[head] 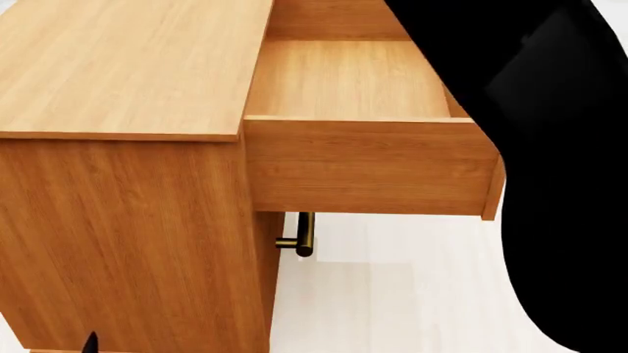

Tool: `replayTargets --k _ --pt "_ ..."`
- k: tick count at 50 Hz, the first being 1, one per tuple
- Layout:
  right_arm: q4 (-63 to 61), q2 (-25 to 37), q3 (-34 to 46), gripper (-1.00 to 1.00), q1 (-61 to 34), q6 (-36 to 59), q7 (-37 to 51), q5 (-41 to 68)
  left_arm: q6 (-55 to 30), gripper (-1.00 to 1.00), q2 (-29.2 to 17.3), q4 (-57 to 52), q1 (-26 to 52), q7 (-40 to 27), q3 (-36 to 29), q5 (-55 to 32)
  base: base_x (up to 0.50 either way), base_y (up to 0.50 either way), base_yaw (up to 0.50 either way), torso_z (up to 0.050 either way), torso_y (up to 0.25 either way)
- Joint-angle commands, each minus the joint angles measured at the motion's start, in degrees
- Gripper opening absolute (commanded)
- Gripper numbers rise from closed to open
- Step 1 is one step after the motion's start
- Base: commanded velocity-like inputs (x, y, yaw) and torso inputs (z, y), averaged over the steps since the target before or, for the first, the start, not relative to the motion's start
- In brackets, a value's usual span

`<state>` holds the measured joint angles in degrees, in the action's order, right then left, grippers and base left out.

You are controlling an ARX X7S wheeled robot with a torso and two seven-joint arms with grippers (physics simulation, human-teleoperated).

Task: Put the bowl on top of the cabinet.

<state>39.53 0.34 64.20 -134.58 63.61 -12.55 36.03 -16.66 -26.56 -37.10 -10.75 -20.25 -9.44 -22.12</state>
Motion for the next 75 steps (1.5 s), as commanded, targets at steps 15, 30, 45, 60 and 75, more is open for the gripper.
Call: replayTargets --k 15,30,45,60,75 --pt "-7.1 -0.3 11.2 -1.00 -0.4 -6.8 10.2 20.2 0.4 1.00 -0.9 -1.0 -0.7 -0.1 0.8 -0.9 0.00 0.00 0.00 0.000 0.000" --pt "-10.1 -0.3 22.2 -1.00 -0.4 -16.9 13.2 33.0 1.0 1.00 -1.2 -0.8 -0.5 0.1 0.3 -0.4 0.00 0.00 0.00 0.000 0.001" --pt "-9.8 -0.3 24.7 -1.00 6.1 -22.9 11.4 30.8 2.6 1.00 -1.0 2.6 1.4 -0.5 -1.7 4.5 0.00 0.00 0.00 0.000 0.001" --pt "-9.1 -0.3 24.6 -1.00 11.3 -24.7 10.1 28.7 2.1 1.00 -0.8 5.4 3.3 0.4 -2.1 3.6 0.00 0.00 0.00 0.001 0.001" --pt "-11.9 -0.3 24.7 -1.00 13.8 -21.9 11.1 29.2 3.3 1.00 -1.9 1.6 0.5 -0.1 -1.5 3.6 0.00 0.00 0.00 0.000 0.001"
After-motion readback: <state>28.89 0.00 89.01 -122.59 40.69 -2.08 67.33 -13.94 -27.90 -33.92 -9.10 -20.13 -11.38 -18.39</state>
